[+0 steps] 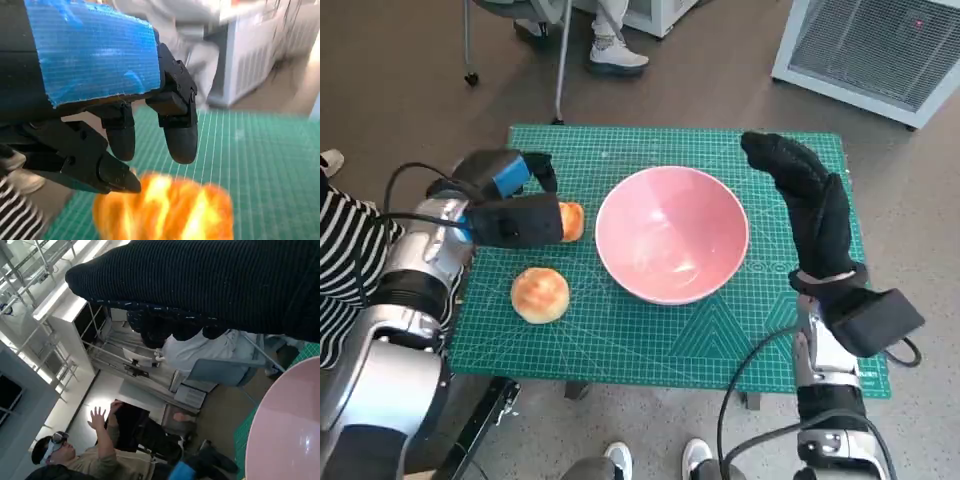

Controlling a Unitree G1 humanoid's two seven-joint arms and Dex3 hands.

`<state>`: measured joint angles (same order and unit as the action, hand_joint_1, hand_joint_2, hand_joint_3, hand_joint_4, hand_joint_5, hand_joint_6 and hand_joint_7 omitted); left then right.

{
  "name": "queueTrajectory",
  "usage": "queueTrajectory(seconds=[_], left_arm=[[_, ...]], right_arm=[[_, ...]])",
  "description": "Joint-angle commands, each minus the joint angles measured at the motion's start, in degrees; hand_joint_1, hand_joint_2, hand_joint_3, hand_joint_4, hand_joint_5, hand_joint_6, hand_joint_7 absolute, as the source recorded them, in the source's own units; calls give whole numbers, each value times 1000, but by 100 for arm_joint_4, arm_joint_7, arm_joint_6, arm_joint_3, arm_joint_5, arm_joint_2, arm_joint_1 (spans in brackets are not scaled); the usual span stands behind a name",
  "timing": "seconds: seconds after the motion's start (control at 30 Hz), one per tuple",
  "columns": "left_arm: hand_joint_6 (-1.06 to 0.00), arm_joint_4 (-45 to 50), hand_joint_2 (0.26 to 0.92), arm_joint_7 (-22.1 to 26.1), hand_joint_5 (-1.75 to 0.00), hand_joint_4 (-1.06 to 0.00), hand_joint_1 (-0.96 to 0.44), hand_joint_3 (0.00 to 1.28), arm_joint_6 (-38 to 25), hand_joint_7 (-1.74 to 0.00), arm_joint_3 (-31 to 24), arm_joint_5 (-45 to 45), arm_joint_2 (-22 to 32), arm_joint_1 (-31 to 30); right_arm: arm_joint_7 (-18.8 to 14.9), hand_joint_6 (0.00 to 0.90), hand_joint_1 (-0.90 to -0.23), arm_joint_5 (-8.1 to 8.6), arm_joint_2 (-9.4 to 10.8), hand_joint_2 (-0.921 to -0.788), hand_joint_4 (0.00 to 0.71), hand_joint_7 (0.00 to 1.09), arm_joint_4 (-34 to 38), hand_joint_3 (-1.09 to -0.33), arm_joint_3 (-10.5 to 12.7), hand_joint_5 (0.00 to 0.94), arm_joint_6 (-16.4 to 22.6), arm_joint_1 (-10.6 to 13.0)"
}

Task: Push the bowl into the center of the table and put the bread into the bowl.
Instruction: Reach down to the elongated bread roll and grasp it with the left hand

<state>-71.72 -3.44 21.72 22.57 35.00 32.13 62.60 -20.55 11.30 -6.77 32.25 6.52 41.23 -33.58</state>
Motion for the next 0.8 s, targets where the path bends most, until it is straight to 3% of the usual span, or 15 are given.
queueTrajectory(seconds=[0.03,0.53,0.8], left_arm=[[-629,362,921,-178,-1114,-712,1,53,349,-1182,-267,-227,246,61],[-627,1954,920,-508,-1086,-753,1,37,1209,-1165,-911,-519,574,-384],[-625,2934,920,-246,-1096,-735,1,45,1403,-1179,-1128,-675,555,-736]], right_arm=[[-37,2,-805,25,22,-921,203,652,9,-812,-14,0,-44,150],[-26,-1,-804,15,51,-921,201,658,3,-816,-19,0,-36,188],[-20,-1,-804,16,62,-921,201,657,9,-817,-16,0,-30,195]])
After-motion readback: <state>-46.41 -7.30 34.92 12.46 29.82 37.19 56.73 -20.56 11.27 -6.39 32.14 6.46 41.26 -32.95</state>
